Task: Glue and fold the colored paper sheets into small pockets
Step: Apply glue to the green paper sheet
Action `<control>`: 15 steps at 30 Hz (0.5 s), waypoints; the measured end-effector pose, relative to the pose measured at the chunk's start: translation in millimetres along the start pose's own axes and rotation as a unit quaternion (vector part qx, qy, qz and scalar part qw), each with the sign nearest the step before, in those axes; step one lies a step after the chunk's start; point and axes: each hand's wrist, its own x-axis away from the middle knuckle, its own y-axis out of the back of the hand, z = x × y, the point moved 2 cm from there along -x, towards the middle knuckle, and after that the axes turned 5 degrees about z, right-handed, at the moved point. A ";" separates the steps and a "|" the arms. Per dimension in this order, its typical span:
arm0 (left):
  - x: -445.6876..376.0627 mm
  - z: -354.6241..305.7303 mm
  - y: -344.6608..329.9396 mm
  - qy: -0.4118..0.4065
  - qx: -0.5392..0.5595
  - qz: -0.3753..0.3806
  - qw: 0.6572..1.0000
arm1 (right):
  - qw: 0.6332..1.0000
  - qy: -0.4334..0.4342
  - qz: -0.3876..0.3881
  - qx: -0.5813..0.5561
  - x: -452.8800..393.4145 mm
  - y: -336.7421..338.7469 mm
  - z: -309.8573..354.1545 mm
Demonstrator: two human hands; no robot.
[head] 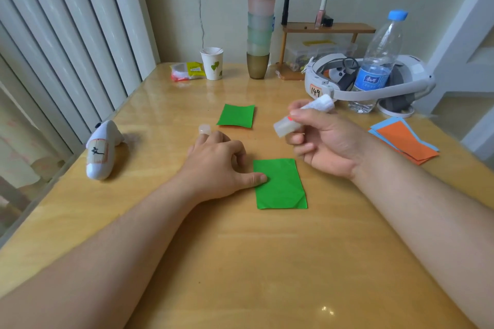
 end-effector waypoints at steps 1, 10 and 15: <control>1.1 -0.4 0.6 -0.009 0.006 0.005 1.000 | 1.000 -0.006 0.007 -0.014 1.6 1.4 -3.6; -1.7 -0.2 -0.3 -0.034 0.011 0.006 0.999 | 0.976 0.044 -0.073 0.202 0.9 -1.5 1.7; -4.2 4.0 -2.9 -0.021 -0.006 -0.011 1.000 | 0.964 0.075 -0.049 0.250 -14.3 -5.2 -8.8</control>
